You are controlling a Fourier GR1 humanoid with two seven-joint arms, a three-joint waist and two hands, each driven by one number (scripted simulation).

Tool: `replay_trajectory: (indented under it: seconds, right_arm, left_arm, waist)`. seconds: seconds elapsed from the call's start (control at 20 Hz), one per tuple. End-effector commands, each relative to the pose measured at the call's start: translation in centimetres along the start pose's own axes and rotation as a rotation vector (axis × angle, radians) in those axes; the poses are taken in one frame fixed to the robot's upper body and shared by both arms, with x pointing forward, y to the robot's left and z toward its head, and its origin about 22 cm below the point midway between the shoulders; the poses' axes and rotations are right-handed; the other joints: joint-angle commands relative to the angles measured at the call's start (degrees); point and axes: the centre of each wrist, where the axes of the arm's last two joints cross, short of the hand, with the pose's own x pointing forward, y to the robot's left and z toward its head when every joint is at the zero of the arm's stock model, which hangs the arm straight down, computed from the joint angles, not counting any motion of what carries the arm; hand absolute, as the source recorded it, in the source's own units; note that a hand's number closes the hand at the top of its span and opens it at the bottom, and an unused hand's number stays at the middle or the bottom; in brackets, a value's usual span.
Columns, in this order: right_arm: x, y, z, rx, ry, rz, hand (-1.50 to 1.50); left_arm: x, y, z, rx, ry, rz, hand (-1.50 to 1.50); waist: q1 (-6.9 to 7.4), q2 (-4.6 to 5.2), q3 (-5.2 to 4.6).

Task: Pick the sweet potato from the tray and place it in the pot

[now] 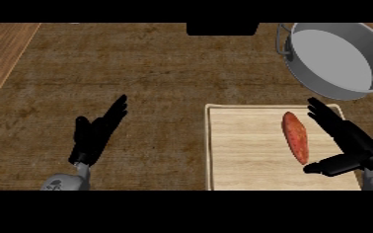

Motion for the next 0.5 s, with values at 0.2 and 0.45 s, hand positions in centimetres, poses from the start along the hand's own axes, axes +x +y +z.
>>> replay_trajectory:
  seconds: [0.2,0.45]
  right_arm:
    - [-4.2,1.4,-1.8,-0.011,0.03,-0.116,-1.5]
    - [-6.0,2.3,-1.8,0.029,0.028,-0.145,-1.5]
  left_arm:
    - [-0.9,0.1,0.5,-0.02,0.019,0.002,0.0]
    - [1.3,0.5,0.8,-0.004,0.004,0.002,0.0]
  waist:
    - [0.17,0.05,0.02]
    - [0.44,0.08,0.05]
